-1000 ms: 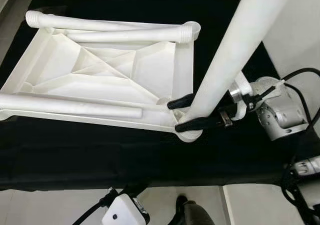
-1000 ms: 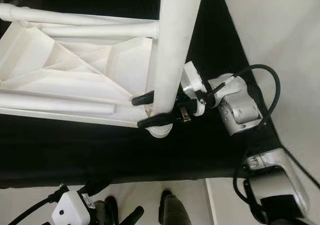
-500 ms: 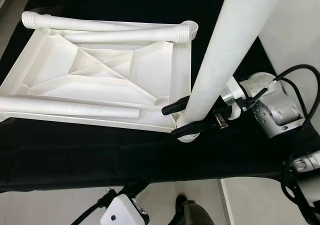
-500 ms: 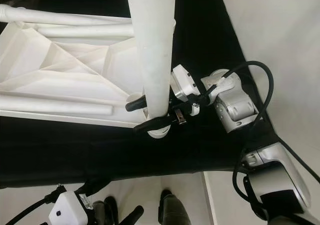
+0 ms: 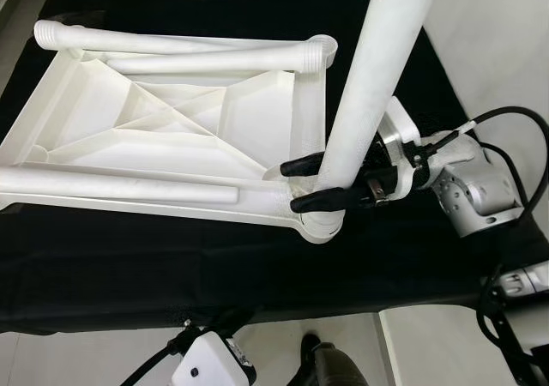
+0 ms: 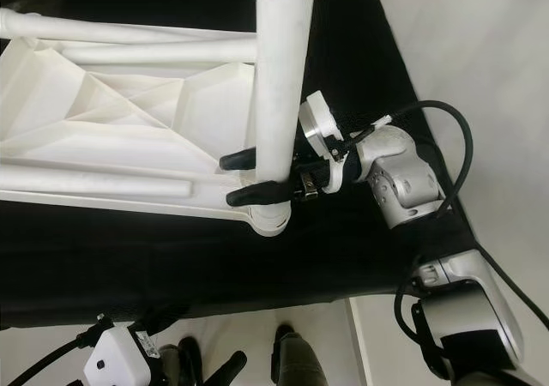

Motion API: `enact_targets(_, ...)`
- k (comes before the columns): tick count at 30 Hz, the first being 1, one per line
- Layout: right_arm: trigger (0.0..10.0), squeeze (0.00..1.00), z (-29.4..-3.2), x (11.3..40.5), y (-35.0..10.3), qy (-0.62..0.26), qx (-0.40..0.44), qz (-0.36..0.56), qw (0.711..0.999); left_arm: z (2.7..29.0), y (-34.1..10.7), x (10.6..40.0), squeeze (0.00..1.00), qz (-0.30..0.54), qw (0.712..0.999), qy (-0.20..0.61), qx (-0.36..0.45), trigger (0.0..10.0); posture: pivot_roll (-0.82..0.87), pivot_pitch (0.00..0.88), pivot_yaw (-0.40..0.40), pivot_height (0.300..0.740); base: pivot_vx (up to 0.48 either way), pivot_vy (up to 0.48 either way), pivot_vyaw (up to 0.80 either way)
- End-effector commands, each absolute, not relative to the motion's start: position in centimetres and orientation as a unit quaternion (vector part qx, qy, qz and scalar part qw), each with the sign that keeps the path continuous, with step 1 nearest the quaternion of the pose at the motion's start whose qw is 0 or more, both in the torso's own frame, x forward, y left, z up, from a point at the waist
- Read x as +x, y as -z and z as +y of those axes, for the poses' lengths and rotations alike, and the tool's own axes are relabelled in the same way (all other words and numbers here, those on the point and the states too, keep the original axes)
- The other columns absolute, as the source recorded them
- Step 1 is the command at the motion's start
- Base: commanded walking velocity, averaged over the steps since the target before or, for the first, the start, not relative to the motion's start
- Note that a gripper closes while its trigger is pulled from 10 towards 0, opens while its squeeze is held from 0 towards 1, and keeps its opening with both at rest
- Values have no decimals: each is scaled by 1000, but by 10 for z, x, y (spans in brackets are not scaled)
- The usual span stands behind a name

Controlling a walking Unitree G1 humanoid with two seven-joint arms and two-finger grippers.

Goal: Building children table

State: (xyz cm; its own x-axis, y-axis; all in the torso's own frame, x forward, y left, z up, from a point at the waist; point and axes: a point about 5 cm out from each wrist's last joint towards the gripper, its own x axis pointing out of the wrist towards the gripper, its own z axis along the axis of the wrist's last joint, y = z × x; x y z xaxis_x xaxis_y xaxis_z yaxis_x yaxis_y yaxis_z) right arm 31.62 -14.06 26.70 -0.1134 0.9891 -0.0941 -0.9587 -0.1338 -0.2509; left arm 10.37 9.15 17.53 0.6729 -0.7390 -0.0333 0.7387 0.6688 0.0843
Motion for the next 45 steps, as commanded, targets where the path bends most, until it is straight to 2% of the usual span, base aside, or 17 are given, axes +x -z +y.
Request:
enact_targets(1,10000,0,-142,316,-238,-738,-100,-5,667,91,-172,101,0,15,911,411,41,10000,-54,375,-5,740,0,0,0)
enact_targets(3,10000,0,-144,314,-238,-726,-96,-19,681,92,-171,101,0,15,911,411,41,10000,-56,374,-4,740,0,0,0)
enact_targets(9,10000,0,-146,312,-237,-714,-100,-32,692,92,-171,101,0,15,910,411,41,10000,-58,374,-3,740,0,0,0)
enact_targets(18,10000,0,-137,287,-229,-695,-113,-59,707,92,-169,103,0,15,910,412,44,10000,-63,364,-5,740,0,0,0)
enact_targets(20,10000,0,-134,282,-225,-670,-126,-55,729,92,-168,104,0,15,910,412,45,10000,-68,358,-7,740,0,0,0)
enact_targets(25,10000,0,-132,280,-223,-661,-132,-54,737,92,-168,104,0,15,910,412,45,10000,-68,358,-7,740,0,0,0)
enact_targets(26,10000,0,-129,275,-220,-647,-121,-46,751,93,-168,105,0,15,910,412,46,10000,-71,353,-9,740,0,0,0)
enact_targets(28,10000,0,-129,275,-220,-647,-121,-46,751,93,-168,105,0,15,910,412,46,10000,-71,353,-9,740,0,0,0)
enact_targets(30,10000,0,-124,268,-215,-610,-90,-27,787,93,-167,106,0,14,910,411,47,10000,-81,347,-10,740,0,0,0)
enact_targets(31,10000,0,-124,268,-215,-610,-90,-27,787,93,-167,106,0,14,910,411,47,10000,-81,347,-10,740,0,0,0)
enact_targets(32,10000,0,-123,267,-213,-588,-76,-17,805,93,-166,107,0,14,910,411,47,10000,-85,342,-8,740,0,0,0)
enact_targets(33,10000,0,-123,267,-213,-588,-76,-17,805,93,-166,107,0,14,910,411,47,10000,-85,342,-8,740,0,0,0)
enact_targets(34,10000,0,-121,267,-213,-560,-62,-10,826,93,-165,108,0,13,911,410,48,10000,-85,336,-8,740,0,0,0)
enact_targets(41,10000,0,-119,267,-212,-529,-59,-9,846,94,-164,109,0,14,911,410,50,10000,-84,332,-9,740,0,0,0)
enact_targets(45,10000,0,-115,260,-206,-494,-38,-10,869,95,-163,110,0,14,911,409,52,10000,-89,328,-8,740,0,0,0)
